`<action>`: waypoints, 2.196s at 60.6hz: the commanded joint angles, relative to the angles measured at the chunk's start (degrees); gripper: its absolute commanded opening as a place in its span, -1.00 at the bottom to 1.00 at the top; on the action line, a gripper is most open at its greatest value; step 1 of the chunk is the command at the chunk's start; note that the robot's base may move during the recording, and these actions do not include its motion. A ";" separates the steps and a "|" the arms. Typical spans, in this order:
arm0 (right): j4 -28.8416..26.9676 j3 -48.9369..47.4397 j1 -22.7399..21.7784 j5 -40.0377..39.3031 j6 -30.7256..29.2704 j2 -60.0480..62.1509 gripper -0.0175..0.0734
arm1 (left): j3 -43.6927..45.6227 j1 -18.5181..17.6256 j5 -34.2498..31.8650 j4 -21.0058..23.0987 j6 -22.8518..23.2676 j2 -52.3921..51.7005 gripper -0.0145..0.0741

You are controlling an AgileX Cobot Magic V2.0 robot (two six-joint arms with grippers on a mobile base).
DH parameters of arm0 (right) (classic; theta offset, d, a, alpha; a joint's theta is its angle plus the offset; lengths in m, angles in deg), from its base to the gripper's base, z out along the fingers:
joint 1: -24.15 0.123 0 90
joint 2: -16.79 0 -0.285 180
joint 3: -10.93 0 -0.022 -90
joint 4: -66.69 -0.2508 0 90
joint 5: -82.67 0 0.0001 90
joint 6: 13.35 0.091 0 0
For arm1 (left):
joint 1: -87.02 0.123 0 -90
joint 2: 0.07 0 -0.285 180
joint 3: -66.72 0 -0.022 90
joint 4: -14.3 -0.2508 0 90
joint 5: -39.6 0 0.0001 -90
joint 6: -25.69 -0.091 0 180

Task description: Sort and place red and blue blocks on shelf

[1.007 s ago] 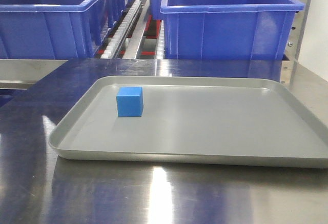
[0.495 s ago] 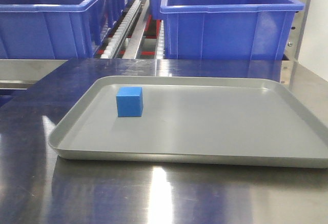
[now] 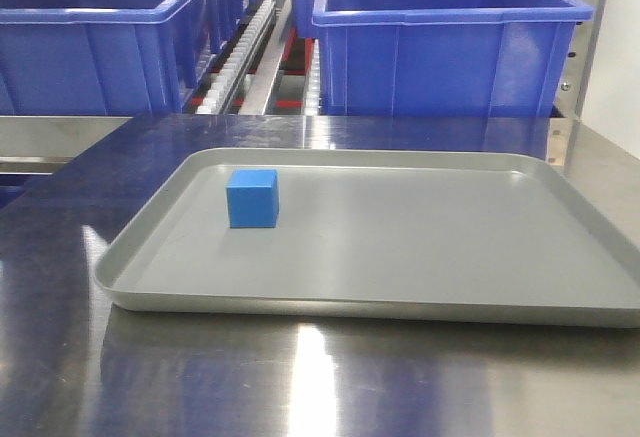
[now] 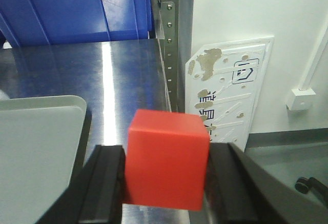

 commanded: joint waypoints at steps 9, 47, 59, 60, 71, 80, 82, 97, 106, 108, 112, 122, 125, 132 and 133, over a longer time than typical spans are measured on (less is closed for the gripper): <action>0.75 -1.48 -0.34 -5.46 -0.39 -0.13 -0.49 | 10.75 -0.27 8.78 0.99 0.08 9.91 -0.37; 0.75 -1.48 -0.34 -5.46 -0.39 -0.13 -0.49 | 11.75 -0.27 10.83 0.75 -4.54 10.79 -0.37; 0.75 -1.48 -0.34 -5.46 -0.39 -0.13 -0.49 | 11.75 -0.27 13.76 1.94 -7.13 13.27 -0.37; 0.75 -1.48 -0.34 -5.46 -0.39 -0.13 -0.49 | 11.75 -0.27 13.88 2.02 -7.13 13.61 -0.36; 0.75 -1.48 -0.34 -5.46 -0.39 -0.13 -0.49 | 11.75 -0.27 13.83 6.03 -11.36 16.02 -0.15; 0.75 -1.48 -0.34 -5.46 -0.39 -0.13 -0.49 | 11.75 -0.27 11.59 13.34 -11.92 17.26 0.32; 0.75 -1.48 -0.34 -5.46 -0.39 -0.13 -0.49 | 11.75 -0.27 10.98 14.72 -12.60 17.38 0.36; 0.75 -1.48 -0.34 -5.46 -0.39 -0.13 -0.49 | 14.07 -1.13 9.19 24.32 -16.44 20.90 0.38; 0.75 -1.48 -0.34 -5.46 -0.39 -0.13 -0.49 | 17.70 -6.04 8.15 24.32 -16.44 25.16 0.37; 0.75 -1.48 -0.34 -5.46 -0.39 -0.13 -0.49 | 18.69 -7.50 7.55 24.21 -16.44 26.38 0.37; 0.75 -1.48 -0.34 -5.46 -0.39 -0.13 -0.49 | 20.88 -10.26 6.47 23.50 -16.44 29.06 0.37; 0.75 -1.48 -0.34 -5.46 -0.39 -0.13 -0.49 | 25.83 -16.74 4.61 22.99 -16.23 36.33 0.37; 0.75 -1.48 -0.34 -5.46 -0.39 -0.13 -0.49 | 27.30 -18.30 4.48 22.99 -16.14 38.69 0.37; 0.75 -1.48 -0.34 -5.46 -0.39 -0.13 -0.49 | 30.77 -21.77 4.37 22.54 -16.01 44.25 0.37; 0.75 -1.48 -0.34 -5.46 -0.39 -0.13 -0.49 | 31.35 -22.45 4.37 22.20 -15.61 45.17 0.37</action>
